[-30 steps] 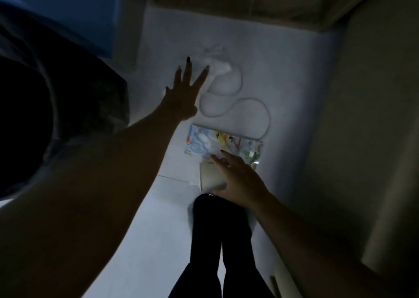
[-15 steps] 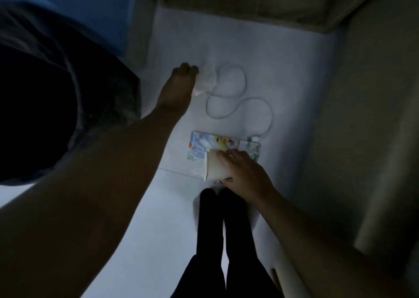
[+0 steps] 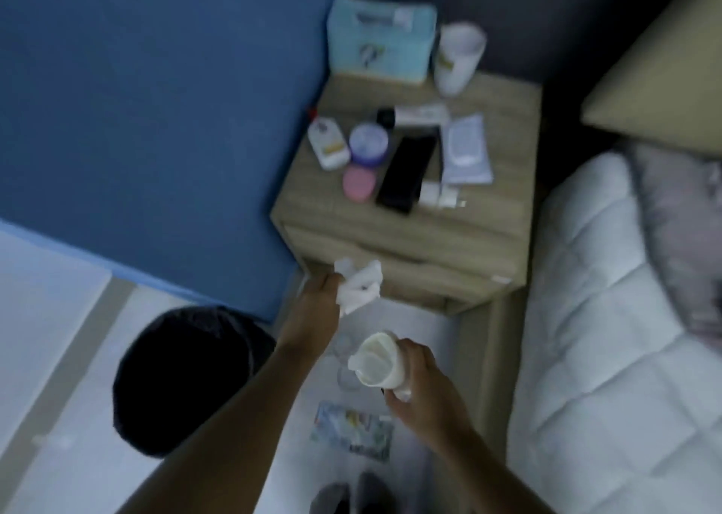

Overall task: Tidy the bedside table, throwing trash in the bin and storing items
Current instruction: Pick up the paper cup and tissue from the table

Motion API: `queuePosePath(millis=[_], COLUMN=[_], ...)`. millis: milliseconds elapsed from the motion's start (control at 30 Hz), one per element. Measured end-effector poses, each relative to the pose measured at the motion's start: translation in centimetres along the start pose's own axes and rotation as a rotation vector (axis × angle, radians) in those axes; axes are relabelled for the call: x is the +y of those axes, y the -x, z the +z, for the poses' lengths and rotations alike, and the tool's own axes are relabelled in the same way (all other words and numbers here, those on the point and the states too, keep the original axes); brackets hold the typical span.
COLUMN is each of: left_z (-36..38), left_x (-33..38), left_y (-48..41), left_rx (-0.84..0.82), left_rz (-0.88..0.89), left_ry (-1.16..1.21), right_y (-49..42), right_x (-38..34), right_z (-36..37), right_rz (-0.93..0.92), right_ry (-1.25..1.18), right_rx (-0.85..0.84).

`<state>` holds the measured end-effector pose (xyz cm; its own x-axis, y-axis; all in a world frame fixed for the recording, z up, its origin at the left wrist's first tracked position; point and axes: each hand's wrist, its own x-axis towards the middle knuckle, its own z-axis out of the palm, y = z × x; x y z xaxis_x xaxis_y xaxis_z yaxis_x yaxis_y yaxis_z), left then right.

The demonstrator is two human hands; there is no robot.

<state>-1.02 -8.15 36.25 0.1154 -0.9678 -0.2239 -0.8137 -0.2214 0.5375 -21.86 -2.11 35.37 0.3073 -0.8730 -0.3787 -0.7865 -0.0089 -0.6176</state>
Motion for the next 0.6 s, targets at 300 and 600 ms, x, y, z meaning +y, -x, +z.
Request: queuePosePath(millis=[300, 600], left_z=[-8.6, -5.3], left_x=[11.4, 13.8], left_y=[-11.9, -23.7], left_rx=[0.166, 0.236], left_rz=[0.091, 0.080], left_ry=[0.062, 0.078], right_y=[-11.9, -25.5], right_x=[-3.8, -1.3], right_z=[-16.8, -20.8], right_rz=[0.032, 0.022], right_ry=[-0.094, -0.148], right_rx=[0.364, 0.423])
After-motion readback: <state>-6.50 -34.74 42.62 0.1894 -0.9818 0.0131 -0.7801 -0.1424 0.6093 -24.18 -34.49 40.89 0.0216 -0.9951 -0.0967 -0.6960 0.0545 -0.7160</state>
